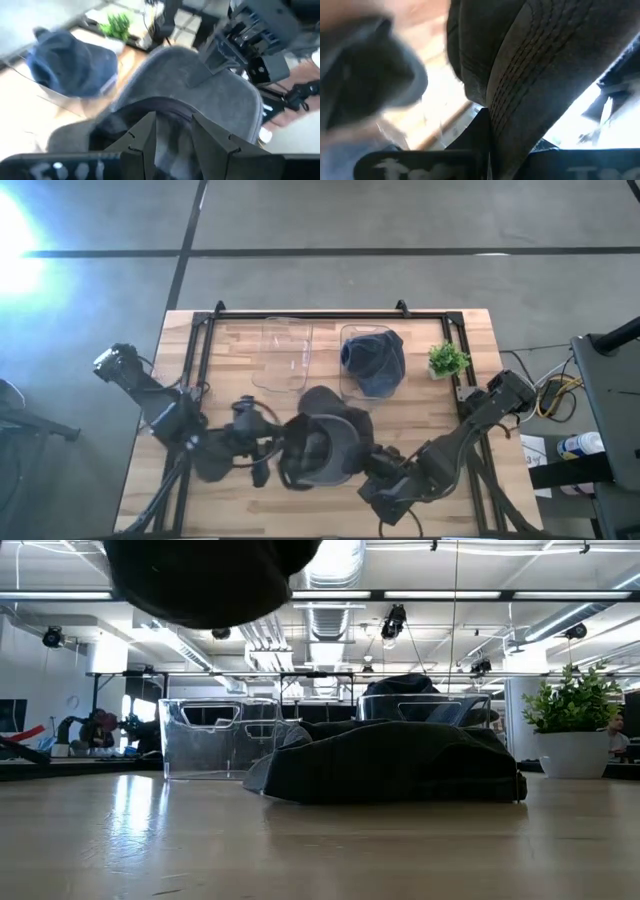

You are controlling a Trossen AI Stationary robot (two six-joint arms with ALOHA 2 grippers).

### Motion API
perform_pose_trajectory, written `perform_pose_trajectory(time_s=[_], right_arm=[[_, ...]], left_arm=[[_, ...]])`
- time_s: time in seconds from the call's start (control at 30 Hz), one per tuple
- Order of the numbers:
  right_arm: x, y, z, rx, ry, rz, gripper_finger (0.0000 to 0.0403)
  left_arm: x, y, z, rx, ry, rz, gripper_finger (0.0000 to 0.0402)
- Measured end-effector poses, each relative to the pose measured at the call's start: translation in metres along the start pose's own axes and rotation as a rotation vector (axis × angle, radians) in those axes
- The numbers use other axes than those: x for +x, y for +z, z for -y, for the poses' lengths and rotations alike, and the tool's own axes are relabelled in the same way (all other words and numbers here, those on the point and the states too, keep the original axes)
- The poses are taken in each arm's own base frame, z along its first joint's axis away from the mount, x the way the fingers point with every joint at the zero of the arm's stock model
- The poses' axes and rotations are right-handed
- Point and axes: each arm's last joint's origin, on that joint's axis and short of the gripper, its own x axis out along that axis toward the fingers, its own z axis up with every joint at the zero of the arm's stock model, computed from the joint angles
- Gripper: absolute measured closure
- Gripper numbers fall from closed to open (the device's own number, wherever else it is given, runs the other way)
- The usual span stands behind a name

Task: Pick & Place hat
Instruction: Put the left black cap into the left transparent bin

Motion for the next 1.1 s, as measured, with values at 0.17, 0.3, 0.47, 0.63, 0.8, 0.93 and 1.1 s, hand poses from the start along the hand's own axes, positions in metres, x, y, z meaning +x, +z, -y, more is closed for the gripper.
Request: perform_pose_trajectory(time_s=[0.17, 0.3, 0.47, 0.63, 0.8, 0.93, 1.1], right_arm=[[0.004, 0.01, 0.011, 0.016, -0.057, 0.023, 0.039], [0.003, 0.007, 0.024, 0.083, -0.137, -0.004, 0.039], [-0.001, 0.0, 0.027, 0.11, -0.144, -0.067, 0.039], [-0.006, -0.007, 0.027, 0.135, -0.155, -0.144, 0.039], [-0.006, -0.01, 0.027, 0.202, -0.149, -0.143, 0.039], [-0.004, -0.008, 0.022, 0.197, -0.158, -0.172, 0.039], [-0.007, -0.012, 0.021, 0.145, -0.155, -0.179, 0.039]], left_arm=[[0.039, -0.008, 0.002, 0.016, -0.049, -0.141, 0.0284], [0.064, -0.021, 0.003, 0.093, -0.062, -0.255, 0.0284], [0.062, -0.027, -0.006, 0.152, 0.005, -0.318, 0.0284], [0.029, -0.012, -0.018, 0.099, 0.049, -0.291, 0.0284], [-0.021, 0.008, -0.029, 0.054, 0.155, -0.019, 0.0284], [-0.048, 0.002, -0.049, -0.023, 0.244, 0.021, 0.0284], [-0.057, -0.015, -0.074, -0.136, 0.34, -0.047, 0.0284]])
